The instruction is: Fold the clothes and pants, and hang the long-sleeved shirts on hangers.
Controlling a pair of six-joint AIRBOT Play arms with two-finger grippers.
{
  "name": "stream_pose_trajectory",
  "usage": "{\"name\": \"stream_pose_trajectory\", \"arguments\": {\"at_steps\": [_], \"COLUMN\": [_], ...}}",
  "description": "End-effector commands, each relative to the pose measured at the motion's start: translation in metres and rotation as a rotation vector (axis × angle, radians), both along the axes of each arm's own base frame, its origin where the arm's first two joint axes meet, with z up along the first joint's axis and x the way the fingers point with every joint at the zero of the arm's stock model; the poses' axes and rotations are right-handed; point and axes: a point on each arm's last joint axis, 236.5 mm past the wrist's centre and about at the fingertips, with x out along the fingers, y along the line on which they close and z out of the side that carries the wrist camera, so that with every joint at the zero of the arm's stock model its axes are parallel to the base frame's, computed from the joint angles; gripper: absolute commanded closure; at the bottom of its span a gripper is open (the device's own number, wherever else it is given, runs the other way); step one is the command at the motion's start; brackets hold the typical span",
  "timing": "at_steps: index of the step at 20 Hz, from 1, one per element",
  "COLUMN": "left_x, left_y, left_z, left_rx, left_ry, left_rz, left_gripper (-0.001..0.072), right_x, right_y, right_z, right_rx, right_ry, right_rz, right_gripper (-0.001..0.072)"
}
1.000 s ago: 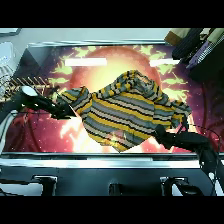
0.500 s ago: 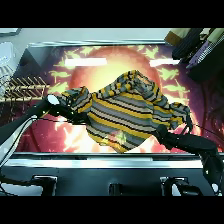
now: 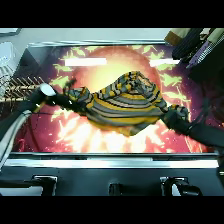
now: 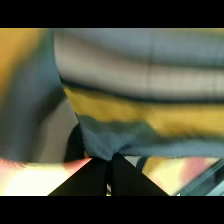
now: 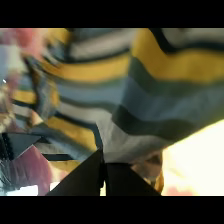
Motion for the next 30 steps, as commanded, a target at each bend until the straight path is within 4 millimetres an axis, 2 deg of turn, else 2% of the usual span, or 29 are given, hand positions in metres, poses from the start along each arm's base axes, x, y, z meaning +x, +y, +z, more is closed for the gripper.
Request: {"name": "stream_pose_trajectory", "arguments": {"at_steps": [1, 2, 3, 4, 5, 6, 7, 8, 9, 10, 11, 12, 14, 15, 16, 18, 19, 22, 24, 25, 27, 29, 30], "left_x": [0.043, 0.043, 0.034, 0.015, -0.010, -0.039, -0.069, -0.095, -0.119, -0.133, -0.139, -0.138, -0.118, -0.101, -0.081, -0.033, -0.005, 0.075, 0.121, 0.135, 0.151, 0.155, 0.155], "left_y": [0.026, 0.043, 0.063, 0.086, 0.109, 0.128, 0.146, 0.160, 0.173, 0.181, 0.185, 0.185, 0.182, 0.180, 0.177, 0.169, 0.164, 0.148, 0.141, 0.138, 0.126, 0.112, 0.105], "left_z": [0.172, 0.235, 0.298, 0.363, 0.420, 0.464, 0.502, 0.526, 0.542, 0.548, 0.547, 0.541, 0.517, 0.498, 0.475, 0.413, 0.376, 0.257, 0.160, 0.115, 0.031, -0.025, -0.044], "left_rx": [0.016, 0.056, 0.099, 0.134, 0.164, 0.171, 0.158, 0.141, 0.117, 0.104, 0.101, 0.110, 0.144, 0.172, 0.204, 0.278, 0.317, 0.428, 0.478, 0.496, 0.487, 0.449, 0.424], "left_ry": [-0.430, -0.591, -0.745, -0.897, -1.032, -1.139, -1.238, -1.306, -1.351, -1.363, -1.360, -1.342, -1.263, -1.201, -1.131, -0.956, -0.859, -0.626, -0.462, -0.391, -0.249, -0.151, -0.117], "left_rz": [0.063, 0.098, 0.147, 0.220, 0.304, 0.379, 0.461, 0.531, 0.595, 0.637, 0.652, 0.648, 0.631, 0.616, 0.598, 0.546, 0.512, 0.387, 0.338, 0.317, 0.288, 0.282, 0.278], "left_gripper": [0.0688, 0.0688, 0.0688, 0.0688, 0.0687, 0.0688, 0.0687, 0.0687, 0.0687, 0.0687, 0.0687, 0.0688, 0.0687, 0.0687, 0.0687, 0.0688, 0.0687, 0.0687, 0.0687, 0.0687, 0.0687, 0.0687, 0.0687], "right_x": [0.014, 0.004, -0.012, -0.037, -0.063, -0.092, -0.118, -0.140, -0.153, -0.157, -0.152, -0.137, -0.092, -0.069, -0.043, 0.004, 0.028, 0.099, 0.135, 0.150, 0.178, 0.208, 0.222], "right_y": [-0.004, -0.002, 0.002, 0.008, 0.014, 0.017, 0.018, 0.016, 0.011, 0.004, -0.006, -0.018, -0.039, -0.043, -0.043, -0.042, -0.044, -0.053, -0.052, -0.051, -0.037, -0.026, -0.021], "right_z": [0.156, 0.212, 0.261, 0.310, 0.352, 0.393, 0.425, 0.450, 0.465, 0.471, 0.468, 0.455, 0.407, 0.377, 0.344, 0.277, 0.246, 0.129, 0.045, 0.003, -0.071, -0.125, -0.144], "right_rx": [-0.008, 0.008, -0.003, -0.015, -0.027, -0.027, -0.036, -0.057, -0.073, -0.096, -0.115, -0.113, -0.069, -0.065, -0.076, -0.121, -0.163, -0.204, -0.191, -0.182, -0.132, -0.065, -0.031], "right_ry": [-0.330, -0.435, -0.538, -0.643, -0.741, -0.843, -0.934, -1.015, -1.057, -1.067, -1.038, -0.958, -0.695, -0.560, -0.421, -0.178, -0.092, 0.198, 0.376, 0.457, 0.562, 0.576, 0.563], "right_rz": [-0.037, -0.043, -0.030, -0.014, -0.003, -0.006, -0.017, -0.043, -0.076, -0.117, -0.157, -0.205, -0.281, -0.283, -0.259, -0.181, -0.130, -0.020, 0.047, 0.073, 0.105, 0.093, 0.076], "right_gripper": [0.0683, 0.0683, 0.0683, 0.0683, 0.0683, 0.0683, 0.0683, 0.0683, 0.0683, 0.0683, 0.0683, 0.0683, 0.0683, 0.0683, 0.0682, 0.0682, 0.0682, 0.0681, 0.0682, 0.0681, 0.0681, 0.0681, 0.0681]}}
